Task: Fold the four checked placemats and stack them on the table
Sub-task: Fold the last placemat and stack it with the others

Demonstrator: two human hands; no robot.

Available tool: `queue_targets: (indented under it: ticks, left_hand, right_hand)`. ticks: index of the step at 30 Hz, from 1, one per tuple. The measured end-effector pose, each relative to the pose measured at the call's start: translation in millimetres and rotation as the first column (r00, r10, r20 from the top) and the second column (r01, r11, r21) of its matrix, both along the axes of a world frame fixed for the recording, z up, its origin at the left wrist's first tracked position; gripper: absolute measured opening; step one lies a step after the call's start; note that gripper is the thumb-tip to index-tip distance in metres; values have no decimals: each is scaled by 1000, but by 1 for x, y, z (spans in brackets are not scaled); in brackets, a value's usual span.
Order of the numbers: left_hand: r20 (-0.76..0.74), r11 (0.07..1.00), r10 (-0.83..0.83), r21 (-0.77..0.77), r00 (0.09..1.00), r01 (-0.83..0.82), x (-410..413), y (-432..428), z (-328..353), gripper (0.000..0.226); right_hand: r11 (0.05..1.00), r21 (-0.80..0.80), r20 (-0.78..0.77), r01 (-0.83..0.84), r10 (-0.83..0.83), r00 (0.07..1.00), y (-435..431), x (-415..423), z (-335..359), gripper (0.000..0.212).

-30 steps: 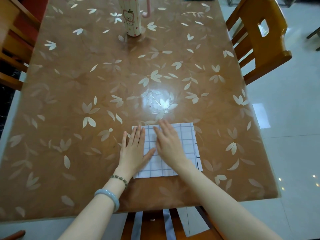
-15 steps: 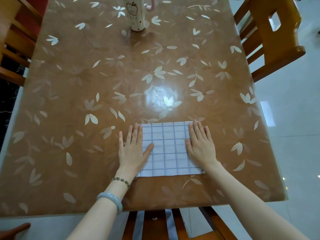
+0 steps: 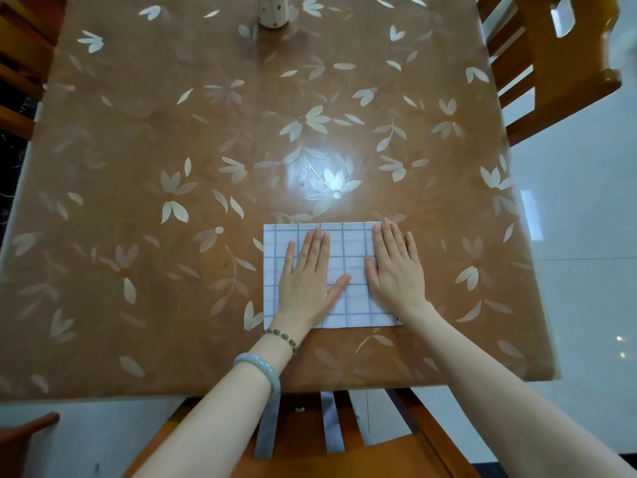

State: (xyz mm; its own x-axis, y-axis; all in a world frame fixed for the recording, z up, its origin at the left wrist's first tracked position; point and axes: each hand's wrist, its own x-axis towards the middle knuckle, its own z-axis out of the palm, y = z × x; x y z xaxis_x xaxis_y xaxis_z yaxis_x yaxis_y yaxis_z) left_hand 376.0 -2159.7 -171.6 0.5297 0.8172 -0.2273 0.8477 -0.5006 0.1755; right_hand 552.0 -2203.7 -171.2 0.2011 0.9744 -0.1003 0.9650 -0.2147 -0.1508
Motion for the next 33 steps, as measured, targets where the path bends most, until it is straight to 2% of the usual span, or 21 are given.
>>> queue_targets:
  ticks: [4, 11, 16, 21, 26, 33]
  left_hand:
    - [5, 997, 75, 11, 997, -75, -18, 5, -1, 84]
    - [-73, 986, 153, 77, 986, -147, -70, 16, -2, 81]
    - [-71, 972, 226, 83, 971, -220, -65, 13, 9, 86]
    - [38, 995, 92, 34, 995, -93, -25, -6, 12, 83]
    - [0, 999, 37, -36, 999, -37, 2, -16, 2, 83]
    - [-30, 979, 204, 10, 978, -204, -33, -10, -2, 78]
  right_hand:
    - [1000, -4, -16, 8, -8, 1000, 0, 0, -1, 62]
    - [1000, -6, -28, 15, -15, 999, -1, 0, -2, 61]
    - [1000, 2, -18, 9, -9, 1000, -1, 2, -3, 61]
    - [1000, 2, -23, 10, -10, 1000, 0, 0, -2, 61]
    - [1000, -5, -19, 2, -2, 1000, -1, 2, -2, 62]
    - [1000, -6, -40, 15, -15, 999, -1, 2, -2, 62]
